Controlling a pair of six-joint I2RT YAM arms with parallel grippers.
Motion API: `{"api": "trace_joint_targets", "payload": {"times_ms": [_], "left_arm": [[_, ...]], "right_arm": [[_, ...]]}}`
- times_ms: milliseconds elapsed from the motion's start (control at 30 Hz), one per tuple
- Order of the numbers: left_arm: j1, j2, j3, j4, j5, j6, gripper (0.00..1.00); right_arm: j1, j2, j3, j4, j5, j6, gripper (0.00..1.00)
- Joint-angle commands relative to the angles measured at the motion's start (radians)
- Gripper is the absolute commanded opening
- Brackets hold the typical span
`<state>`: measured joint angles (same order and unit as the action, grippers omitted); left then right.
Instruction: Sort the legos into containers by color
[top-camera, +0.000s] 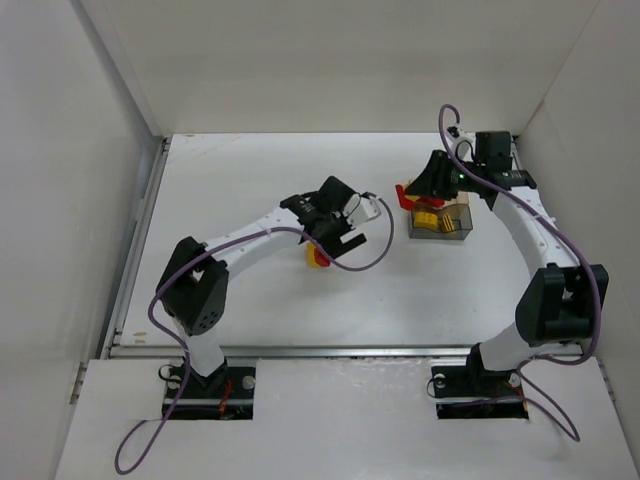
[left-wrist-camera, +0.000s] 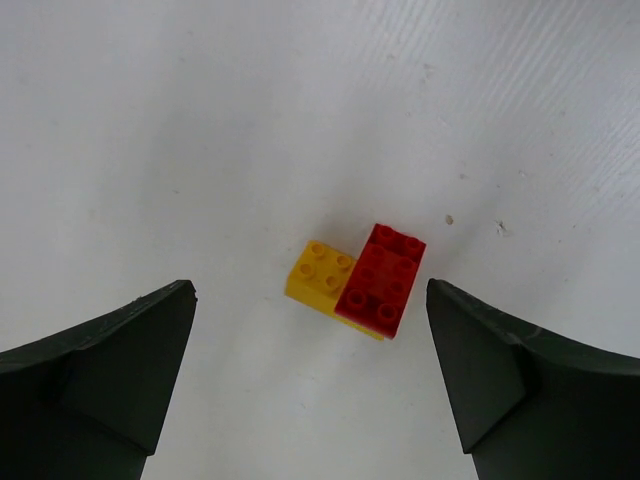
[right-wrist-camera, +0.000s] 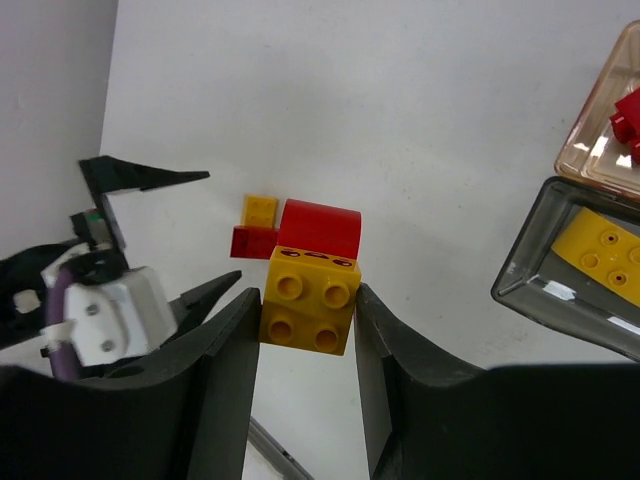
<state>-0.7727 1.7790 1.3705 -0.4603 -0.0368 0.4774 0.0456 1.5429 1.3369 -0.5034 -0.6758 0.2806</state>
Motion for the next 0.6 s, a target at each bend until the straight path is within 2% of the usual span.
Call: {"api": "trace_joint_targets", "payload": {"times_ms": [0,167,400,567], "left_arm": [[-0.004,-0.157,0.088,0.028,-0.008,0.068,1.0],[0.006,-0.295,0.101,0.21,-0.021,0.171,1.0],[-0.034,-0.455,-0.073,0.495,0.08,0.166,1.0],[-0.034,-0.44,-0.05,0.52,0.153,0.096,1.0]], "right_arm": [[0.02,-0.058,0.087,0.023,-0.057,-0.047,0.0],[0.068,-0.058,0.177,-0.001,-0.057,-0.06,0.0],[0.189,-0.078,0.248,0.043,-0.015,-0.006,0.0],[0.256,-0.112,0.239,0.124,-0.002,0.068,0.0]]}}
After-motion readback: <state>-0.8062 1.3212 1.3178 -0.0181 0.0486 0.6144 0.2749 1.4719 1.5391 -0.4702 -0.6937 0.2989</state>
